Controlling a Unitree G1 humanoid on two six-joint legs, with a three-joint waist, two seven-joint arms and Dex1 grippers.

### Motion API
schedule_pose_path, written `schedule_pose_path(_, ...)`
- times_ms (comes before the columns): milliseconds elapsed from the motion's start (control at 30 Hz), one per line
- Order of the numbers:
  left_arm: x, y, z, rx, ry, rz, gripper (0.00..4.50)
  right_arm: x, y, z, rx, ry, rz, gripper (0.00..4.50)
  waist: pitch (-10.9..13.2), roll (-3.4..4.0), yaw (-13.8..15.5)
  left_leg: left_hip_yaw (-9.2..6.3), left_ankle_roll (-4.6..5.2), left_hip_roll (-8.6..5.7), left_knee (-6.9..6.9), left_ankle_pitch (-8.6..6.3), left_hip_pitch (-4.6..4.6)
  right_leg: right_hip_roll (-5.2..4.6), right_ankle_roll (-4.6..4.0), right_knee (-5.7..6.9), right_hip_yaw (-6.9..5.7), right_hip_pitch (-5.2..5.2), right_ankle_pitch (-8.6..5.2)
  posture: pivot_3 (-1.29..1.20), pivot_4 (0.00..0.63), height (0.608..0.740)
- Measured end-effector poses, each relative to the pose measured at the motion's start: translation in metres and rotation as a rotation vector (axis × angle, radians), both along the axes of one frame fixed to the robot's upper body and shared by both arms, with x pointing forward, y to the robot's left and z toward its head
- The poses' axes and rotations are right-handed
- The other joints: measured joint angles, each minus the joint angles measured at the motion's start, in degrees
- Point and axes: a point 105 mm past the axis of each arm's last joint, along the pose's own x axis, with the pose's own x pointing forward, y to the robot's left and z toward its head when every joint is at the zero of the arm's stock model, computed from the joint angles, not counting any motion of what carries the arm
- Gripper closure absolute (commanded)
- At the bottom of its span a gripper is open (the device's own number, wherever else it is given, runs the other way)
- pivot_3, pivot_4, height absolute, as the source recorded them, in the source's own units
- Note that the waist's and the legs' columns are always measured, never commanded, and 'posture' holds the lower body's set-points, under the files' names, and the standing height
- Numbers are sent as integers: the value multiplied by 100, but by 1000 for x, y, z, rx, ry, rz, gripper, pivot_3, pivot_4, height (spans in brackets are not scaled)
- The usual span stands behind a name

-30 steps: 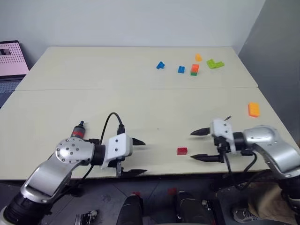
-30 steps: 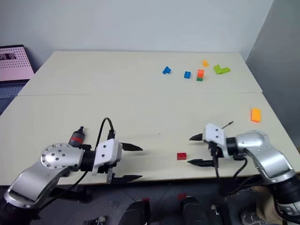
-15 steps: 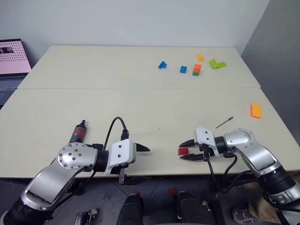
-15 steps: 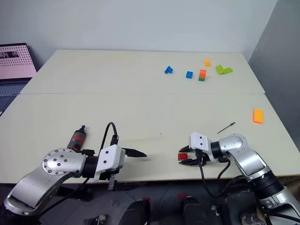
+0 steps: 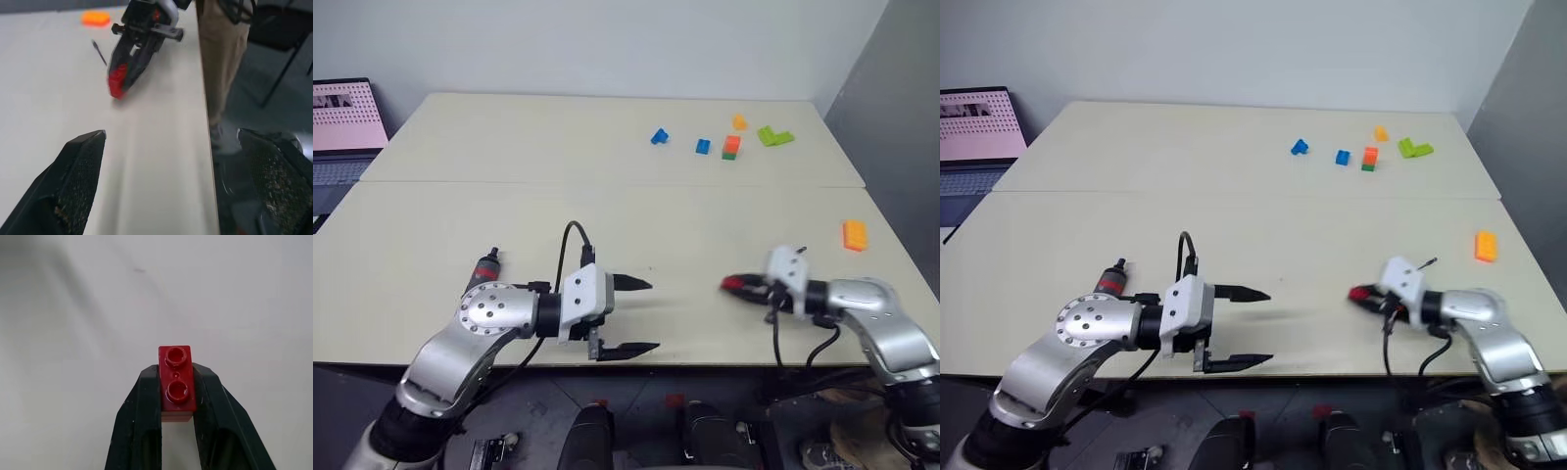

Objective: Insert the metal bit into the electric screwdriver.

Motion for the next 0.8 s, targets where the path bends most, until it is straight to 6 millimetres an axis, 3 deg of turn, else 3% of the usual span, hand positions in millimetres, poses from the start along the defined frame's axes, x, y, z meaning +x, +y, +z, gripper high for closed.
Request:
schedule_pose_path(100, 4, -6, 0, -20, 8, -10, 0, 2, -48, -2, 14, -20, -257, 4030, 0, 1, -41, 2, 0, 0, -3, 0, 3, 2, 1, 1, 4, 0, 0, 0, 150, 740)
schedule_pose_path(300, 14, -21, 3, -66, 9, -24, 0, 6, -123, -10, 77, -36, -697, 4030, -1, 3, -109, 10, 2, -1, 4, 1, 9, 6, 11, 8, 21, -1, 9, 0, 150, 740)
schedule_pose_path(367, 17, -23, 5, -80, 9, -11, 0, 8, -140, -10, 88, -42, -790, 4030, -1, 3, -125, 13, 3, -1, 5, 2, 10, 6, 13, 7, 26, -1, 11, 0, 150, 740)
schedule_pose_path(567, 20, -24, 5, -88, 13, 12, 0, 18, -154, -15, 105, -32, -895, 4030, -2, 5, -160, 14, 3, -2, 0, 2, 9, 7, 14, 5, 28, -1, 11, 0, 150, 740)
schedule_pose_path(800, 24, -24, 6, -100, -3, 48, 0, 25, -150, -16, 152, -19, -901, 1985, -2, 5, -163, 13, 3, -3, 0, 2, 8, 7, 16, 4, 28, -1, 12, 0, 150, 740)
